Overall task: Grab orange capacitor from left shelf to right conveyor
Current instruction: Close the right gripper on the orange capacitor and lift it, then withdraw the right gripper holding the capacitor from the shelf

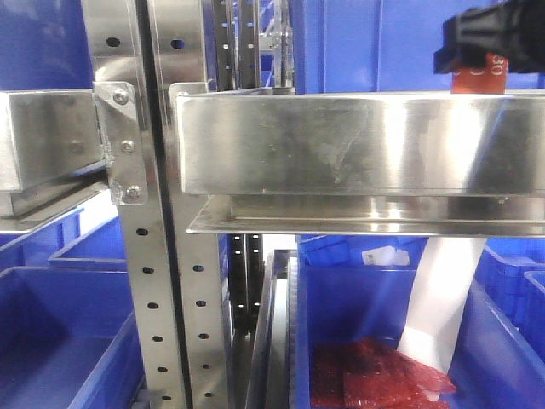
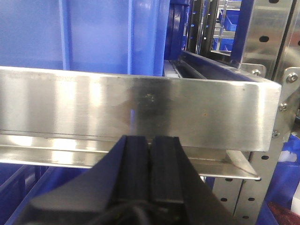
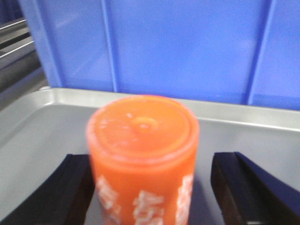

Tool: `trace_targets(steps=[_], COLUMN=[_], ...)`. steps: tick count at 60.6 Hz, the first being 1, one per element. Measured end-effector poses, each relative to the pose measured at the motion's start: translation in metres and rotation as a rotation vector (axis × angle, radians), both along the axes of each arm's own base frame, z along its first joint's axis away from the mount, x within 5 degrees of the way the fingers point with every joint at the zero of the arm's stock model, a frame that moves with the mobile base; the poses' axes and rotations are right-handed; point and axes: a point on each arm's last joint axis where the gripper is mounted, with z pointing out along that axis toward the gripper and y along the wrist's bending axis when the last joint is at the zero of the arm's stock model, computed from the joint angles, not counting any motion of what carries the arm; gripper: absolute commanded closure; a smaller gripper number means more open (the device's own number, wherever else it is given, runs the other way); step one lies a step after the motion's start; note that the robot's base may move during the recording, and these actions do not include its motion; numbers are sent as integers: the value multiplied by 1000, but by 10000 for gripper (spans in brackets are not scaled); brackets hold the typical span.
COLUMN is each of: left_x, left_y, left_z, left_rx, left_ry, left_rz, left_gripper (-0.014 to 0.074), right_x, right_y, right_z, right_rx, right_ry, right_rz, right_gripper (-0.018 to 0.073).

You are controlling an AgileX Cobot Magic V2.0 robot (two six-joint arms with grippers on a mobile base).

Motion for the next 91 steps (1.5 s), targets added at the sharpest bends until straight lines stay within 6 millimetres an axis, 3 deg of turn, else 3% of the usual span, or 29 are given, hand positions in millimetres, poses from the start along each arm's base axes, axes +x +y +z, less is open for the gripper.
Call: trace_targets(steps=[9, 16, 24, 33, 51, 65, 80, 91], left_x=[0, 0, 0, 0, 0, 0, 0, 0], left_y=[0, 0, 0, 0, 0, 0, 0, 0], left_z=[0, 0, 0, 0, 0, 0, 0, 0], left_rx=[0, 0, 0, 0, 0, 0, 0, 0], left_ry=[0, 0, 0, 0, 0, 0, 0, 0], left_rz=[0, 0, 0, 0, 0, 0, 0, 0], left_gripper=[723, 723, 723, 723, 723, 723, 723, 723], right_x=[2, 2, -2, -19, -93, -158, -215, -241], right_y=[0, 0, 0, 4, 1, -13, -29, -36], right_z=[-2, -2, 4, 29, 92, 116, 113, 102], right_rx=[0, 1, 2, -2, -71, -87, -71, -59], right_ry=[-4, -5, -10, -54, -123, -116, -185, -241], right_rz=[0, 0, 2, 31, 106, 109, 100, 95], right_gripper=[280, 400, 417, 417, 417, 417, 417, 417])
